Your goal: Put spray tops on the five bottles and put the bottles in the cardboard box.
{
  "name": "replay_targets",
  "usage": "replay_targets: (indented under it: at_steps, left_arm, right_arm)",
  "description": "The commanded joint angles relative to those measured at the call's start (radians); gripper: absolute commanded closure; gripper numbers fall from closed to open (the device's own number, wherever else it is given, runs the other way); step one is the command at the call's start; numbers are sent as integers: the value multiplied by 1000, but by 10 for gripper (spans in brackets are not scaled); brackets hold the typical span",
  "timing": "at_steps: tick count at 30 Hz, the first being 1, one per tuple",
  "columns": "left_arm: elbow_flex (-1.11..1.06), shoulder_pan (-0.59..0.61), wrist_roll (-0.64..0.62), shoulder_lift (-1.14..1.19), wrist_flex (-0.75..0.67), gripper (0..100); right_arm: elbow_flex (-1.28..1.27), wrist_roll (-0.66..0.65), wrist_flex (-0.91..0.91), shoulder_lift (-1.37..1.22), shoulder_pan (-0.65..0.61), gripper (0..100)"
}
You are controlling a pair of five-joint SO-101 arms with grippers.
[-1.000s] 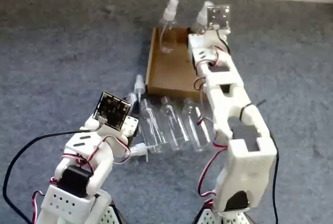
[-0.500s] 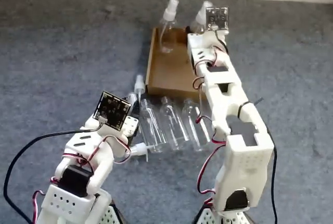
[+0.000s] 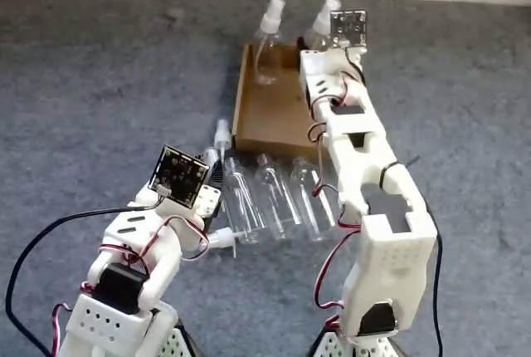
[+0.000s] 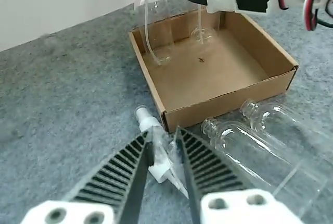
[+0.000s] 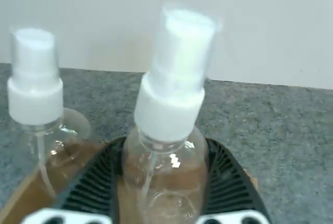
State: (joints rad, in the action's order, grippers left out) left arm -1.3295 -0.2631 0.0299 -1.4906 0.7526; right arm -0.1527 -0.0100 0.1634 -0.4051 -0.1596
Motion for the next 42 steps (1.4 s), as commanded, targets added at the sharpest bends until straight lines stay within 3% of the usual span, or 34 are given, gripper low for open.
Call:
replay_targets:
  at_steps: [1,19,25,35,42]
  left_arm:
    - [5,8,5,-12,-26,967]
    - [5,8,5,-12,-26,968]
    - [5,8,5,-12,-26,968]
    - [5,8,5,-12,-26,968]
    - [5,8,6,-12,-26,968]
  right_arm:
    - [64,9,30,15,10,995]
    - [71,9,21,-77,13,985]
    - [65,-41,21,-77,8,882]
    - [70,-86,12,-76,-8,861]
    - [73,-86,-71,-76,-13,773]
